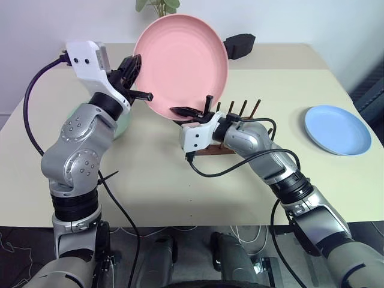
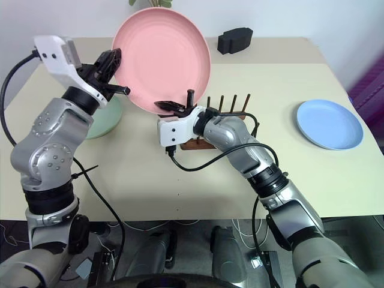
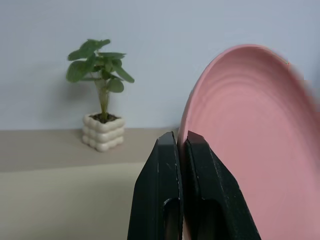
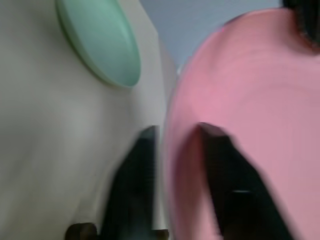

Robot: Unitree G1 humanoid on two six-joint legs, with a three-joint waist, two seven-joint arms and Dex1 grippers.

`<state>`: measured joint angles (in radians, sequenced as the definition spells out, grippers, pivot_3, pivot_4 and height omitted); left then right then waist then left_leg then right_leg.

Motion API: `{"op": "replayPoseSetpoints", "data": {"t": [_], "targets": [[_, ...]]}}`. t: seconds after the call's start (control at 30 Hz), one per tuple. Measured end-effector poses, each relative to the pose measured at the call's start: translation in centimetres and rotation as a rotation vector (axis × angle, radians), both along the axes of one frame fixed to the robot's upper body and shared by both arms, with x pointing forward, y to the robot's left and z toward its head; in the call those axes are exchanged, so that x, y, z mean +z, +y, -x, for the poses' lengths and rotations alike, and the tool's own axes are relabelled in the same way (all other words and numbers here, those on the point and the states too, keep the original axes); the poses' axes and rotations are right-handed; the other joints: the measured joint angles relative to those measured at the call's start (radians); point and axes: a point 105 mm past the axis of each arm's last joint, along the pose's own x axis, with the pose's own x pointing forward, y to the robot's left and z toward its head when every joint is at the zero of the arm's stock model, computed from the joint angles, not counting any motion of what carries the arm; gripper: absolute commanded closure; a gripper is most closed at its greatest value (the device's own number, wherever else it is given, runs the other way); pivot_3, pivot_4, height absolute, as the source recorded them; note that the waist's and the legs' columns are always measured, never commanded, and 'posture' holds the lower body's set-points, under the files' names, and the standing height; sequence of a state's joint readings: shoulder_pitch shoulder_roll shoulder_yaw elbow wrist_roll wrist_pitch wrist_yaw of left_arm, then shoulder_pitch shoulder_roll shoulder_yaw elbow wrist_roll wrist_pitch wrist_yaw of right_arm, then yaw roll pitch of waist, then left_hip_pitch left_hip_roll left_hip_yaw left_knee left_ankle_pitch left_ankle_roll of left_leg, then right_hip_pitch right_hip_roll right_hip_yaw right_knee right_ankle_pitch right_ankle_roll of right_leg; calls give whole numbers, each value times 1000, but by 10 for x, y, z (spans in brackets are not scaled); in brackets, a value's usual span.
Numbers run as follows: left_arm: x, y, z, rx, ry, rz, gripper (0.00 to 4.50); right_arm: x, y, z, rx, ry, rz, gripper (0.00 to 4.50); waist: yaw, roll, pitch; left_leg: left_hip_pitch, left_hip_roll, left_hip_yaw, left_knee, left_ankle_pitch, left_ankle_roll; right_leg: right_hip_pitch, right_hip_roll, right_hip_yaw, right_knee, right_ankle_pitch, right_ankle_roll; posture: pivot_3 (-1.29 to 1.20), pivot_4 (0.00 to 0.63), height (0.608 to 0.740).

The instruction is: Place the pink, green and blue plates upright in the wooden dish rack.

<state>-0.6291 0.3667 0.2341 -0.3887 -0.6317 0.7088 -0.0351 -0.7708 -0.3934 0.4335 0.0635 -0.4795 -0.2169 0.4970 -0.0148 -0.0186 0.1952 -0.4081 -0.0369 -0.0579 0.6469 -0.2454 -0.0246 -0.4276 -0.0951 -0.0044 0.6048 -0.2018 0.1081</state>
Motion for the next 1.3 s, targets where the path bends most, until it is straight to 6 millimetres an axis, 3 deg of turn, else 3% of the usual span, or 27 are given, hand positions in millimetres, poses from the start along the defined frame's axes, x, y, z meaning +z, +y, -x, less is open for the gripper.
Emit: {"op": "replayPoseSetpoints", "data": {"t": [0.13, 0.17, 0.23, 0.43, 0.47, 0.63, 0.77, 0.83, 1.03, 1.3], "targets": [[0, 1, 0, -2, -2, 23, 4500, 2, 0, 0, -1, -23, 11, 4436, 3, 0, 0, 0, 0, 0, 1, 0, 0, 0, 0, 0, 0, 0, 0, 0, 150, 736], [0, 0, 0, -7, -2, 33, 4186, 2, 0, 0, -2, -28, 13, 4485, 3, 0, 0, 0, 0, 0, 1, 0, 0, 0, 0, 0, 0, 0, 0, 0, 150, 736], [0, -2, 1, -32, -2, 76, 3472, 2, 0, 0, -3, -35, 15, 4500, 3, 0, 0, 0, 0, 0, 1, 0, 0, 0, 0, 0, 0, 0, 0, 0, 150, 736], [13, -13, 14, -151, -72, 167, 368, -2, -7, -8, -54, -55, 38, 4500, 2, 0, 0, 0, 0, 0, 1, 0, 0, 0, 0, 0, 2, 0, 0, 0, 150, 736], [15, -13, 16, -160, -85, 179, 62, -1, -7, -9, -58, -66, 38, 4500, 1, 0, 0, 0, 0, 0, 1, 0, 0, 0, 0, 0, 2, 0, 0, 0, 150, 736], [27, 1, 22, -138, -158, 232, 62, 6, -20, -15, -86, -111, 36, 4500, 1, 0, 0, 1, 0, 0, 1, 1, -1, 0, 0, 0, 5, 0, 0, 0, 150, 736], [39, 33, 31, -68, -243, 272, 62, 32, -63, -28, -180, -112, -47, 4500, 4, 0, 0, 1, 0, 0, 2, 1, -1, 0, 0, 0, 5, 0, 0, 0, 150, 736], [36, 40, 34, -67, -243, 247, 62, 47, -82, -31, -207, -79, -135, 4500, 2, 0, 0, 1, 0, 0, 1, 1, -1, 0, 0, 0, 5, 0, 0, 0, 150, 736], [-9, 32, 33, -159, -101, 100, 62, 53, -118, -17, -129, 226, -390, 4500, 2, 0, 0, 1, 0, 0, 2, 1, 0, 1, 0, 0, 6, 0, 0, 0, 150, 736], [-87, -17, 55, -445, 127, -119, 62, 81, -149, 29, 145, 695, -799, 4500, 3, 0, 0, 1, 2, 0, 2, 0, 0, 1, 0, 0, 6, -3, -4, 0, 150, 736]]}}
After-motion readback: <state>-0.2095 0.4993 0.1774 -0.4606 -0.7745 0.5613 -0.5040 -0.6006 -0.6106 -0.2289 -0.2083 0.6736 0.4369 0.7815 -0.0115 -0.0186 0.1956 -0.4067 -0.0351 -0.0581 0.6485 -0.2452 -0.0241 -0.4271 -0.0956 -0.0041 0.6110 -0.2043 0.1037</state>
